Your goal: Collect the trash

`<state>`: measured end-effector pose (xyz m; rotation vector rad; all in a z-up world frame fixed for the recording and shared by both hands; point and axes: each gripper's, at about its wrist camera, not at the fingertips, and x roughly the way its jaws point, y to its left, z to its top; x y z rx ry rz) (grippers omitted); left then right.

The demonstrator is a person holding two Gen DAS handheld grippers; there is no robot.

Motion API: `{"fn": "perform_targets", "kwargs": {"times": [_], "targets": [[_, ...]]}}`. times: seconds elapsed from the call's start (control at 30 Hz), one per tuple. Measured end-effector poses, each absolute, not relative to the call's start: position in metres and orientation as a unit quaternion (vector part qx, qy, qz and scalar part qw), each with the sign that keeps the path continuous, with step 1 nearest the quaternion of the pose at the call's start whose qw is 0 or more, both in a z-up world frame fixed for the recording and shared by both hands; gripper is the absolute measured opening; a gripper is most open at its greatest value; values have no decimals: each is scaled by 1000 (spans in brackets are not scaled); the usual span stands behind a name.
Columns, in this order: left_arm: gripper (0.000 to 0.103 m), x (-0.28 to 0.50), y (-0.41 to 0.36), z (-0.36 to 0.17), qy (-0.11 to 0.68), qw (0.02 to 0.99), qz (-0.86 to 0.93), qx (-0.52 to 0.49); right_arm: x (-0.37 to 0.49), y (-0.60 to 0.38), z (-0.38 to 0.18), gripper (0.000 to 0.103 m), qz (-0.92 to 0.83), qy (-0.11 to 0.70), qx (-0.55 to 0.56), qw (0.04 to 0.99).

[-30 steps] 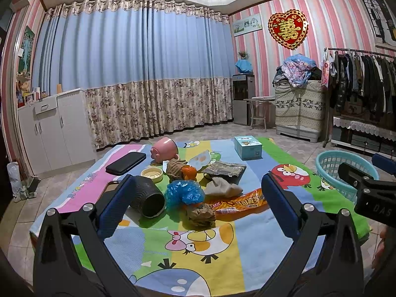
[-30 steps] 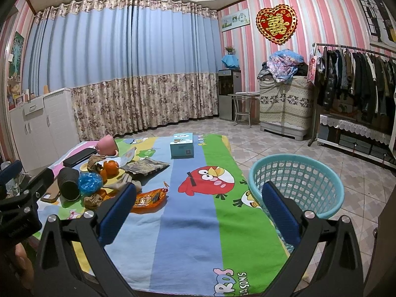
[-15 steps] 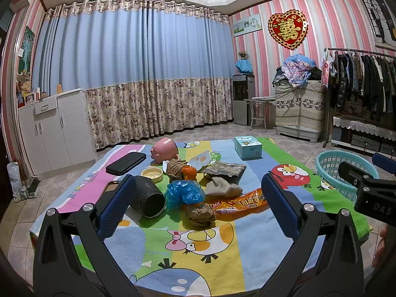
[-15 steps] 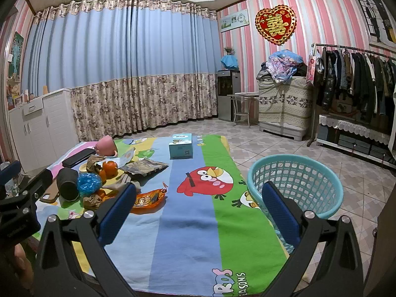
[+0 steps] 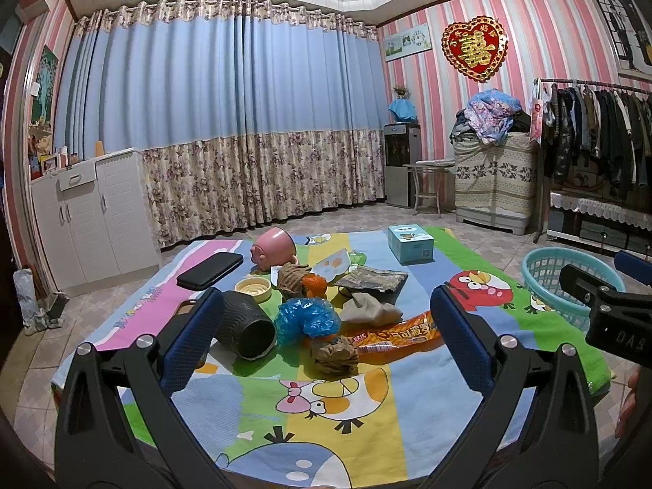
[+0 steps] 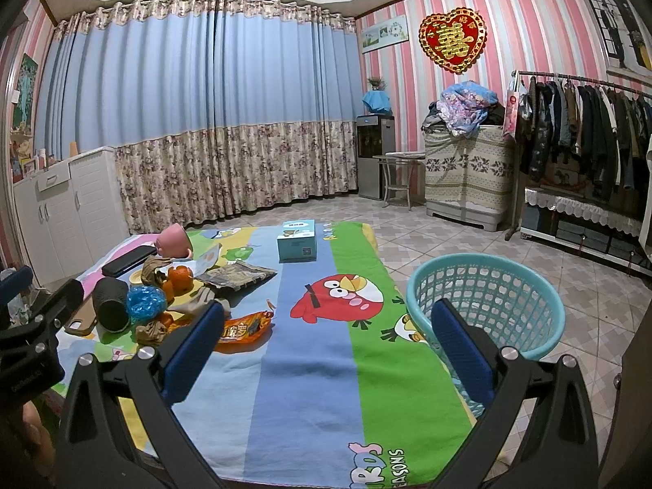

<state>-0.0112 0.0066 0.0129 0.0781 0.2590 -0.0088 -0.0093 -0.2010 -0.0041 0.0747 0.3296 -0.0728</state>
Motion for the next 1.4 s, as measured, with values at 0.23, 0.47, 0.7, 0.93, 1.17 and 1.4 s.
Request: {"fn": "perform_targets", "kwargs": {"times": [0.23,0.47,0.7,0.93,1.17,1.4], "targets": [[98,-11,10,11,132,990,-5,40,-8,-207,-4,99,-38,166,38,985],[98,-8,10,3,138,990,-7,41,-7,-207,-5,99,-44,170,36,984],[98,-8,10,2,138,990,-7,42,-7,-205,-6,99,-44,170,36,984],[98,-8,10,2,138,990,-6,41,-7,-206,-6,99,-44,170,35,984],[98,-11,9,3,138,990,-6,41,-7,-206,-6,99,-44,170,35,984],[98,-10,10,3,139,989,-6,42,-6,-207,-11,99,-48,175,37,983]]}}
